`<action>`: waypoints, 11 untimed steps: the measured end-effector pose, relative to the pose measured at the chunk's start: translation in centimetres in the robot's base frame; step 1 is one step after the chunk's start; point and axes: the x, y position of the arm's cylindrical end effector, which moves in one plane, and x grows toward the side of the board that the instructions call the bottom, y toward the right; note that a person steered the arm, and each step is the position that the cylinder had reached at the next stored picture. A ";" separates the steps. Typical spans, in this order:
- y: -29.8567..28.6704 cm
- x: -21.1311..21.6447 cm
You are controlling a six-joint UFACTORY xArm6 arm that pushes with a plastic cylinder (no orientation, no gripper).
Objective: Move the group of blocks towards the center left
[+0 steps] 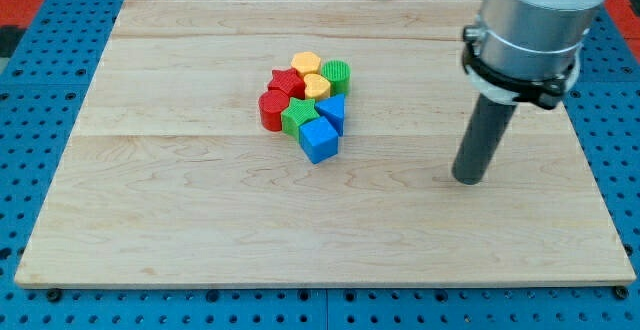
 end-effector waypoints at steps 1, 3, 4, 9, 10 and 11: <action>3.3 -0.4; 9.3 -6.2; 5.8 -8.2; -24.8 -14.6; -20.7 -14.7; -12.7 -14.7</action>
